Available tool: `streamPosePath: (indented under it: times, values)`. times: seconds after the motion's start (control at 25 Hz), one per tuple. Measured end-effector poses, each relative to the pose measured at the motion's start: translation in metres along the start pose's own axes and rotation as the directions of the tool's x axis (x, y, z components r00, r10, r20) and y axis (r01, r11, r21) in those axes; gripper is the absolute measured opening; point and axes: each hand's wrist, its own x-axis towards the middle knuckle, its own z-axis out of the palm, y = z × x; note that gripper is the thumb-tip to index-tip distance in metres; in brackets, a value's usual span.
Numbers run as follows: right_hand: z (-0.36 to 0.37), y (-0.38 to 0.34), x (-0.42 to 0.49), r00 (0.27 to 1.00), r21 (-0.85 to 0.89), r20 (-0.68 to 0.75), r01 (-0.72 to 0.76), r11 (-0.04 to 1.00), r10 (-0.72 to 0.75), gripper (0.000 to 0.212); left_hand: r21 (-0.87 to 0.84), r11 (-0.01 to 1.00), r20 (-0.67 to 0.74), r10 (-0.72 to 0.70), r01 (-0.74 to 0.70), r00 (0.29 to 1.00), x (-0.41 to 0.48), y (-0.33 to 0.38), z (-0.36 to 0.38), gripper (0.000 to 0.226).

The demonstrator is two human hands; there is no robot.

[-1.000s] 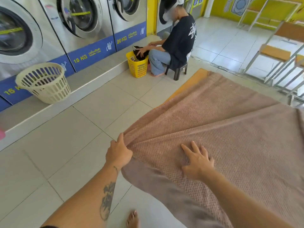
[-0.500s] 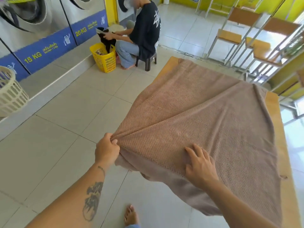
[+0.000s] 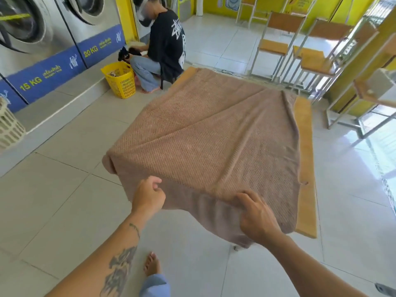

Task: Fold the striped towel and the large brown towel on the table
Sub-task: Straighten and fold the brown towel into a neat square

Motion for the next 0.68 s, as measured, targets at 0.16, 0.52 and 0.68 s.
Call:
streamPosePath:
  times: [0.16,0.52,0.68]
  values:
    - [-0.019,0.063,-0.059,1.0,-0.008,0.005,-0.011,1.0,0.011,0.054,-0.004,0.998,0.128,0.067,-0.067,0.99,-0.086,0.027,0.067,0.028]
    - [-0.052,0.127,-0.072,0.995,-0.165,0.084,0.063,0.984,-0.049,0.064,-0.056,0.985,0.298,0.172,-0.162,0.939,-0.154,0.095,0.154,0.025]
    - [-0.051,0.136,-0.056,0.982,-0.255,0.14,0.158,0.954,-0.126,0.068,-0.093,0.985,0.324,0.17,-0.148,0.931,-0.145,0.106,0.172,0.024]
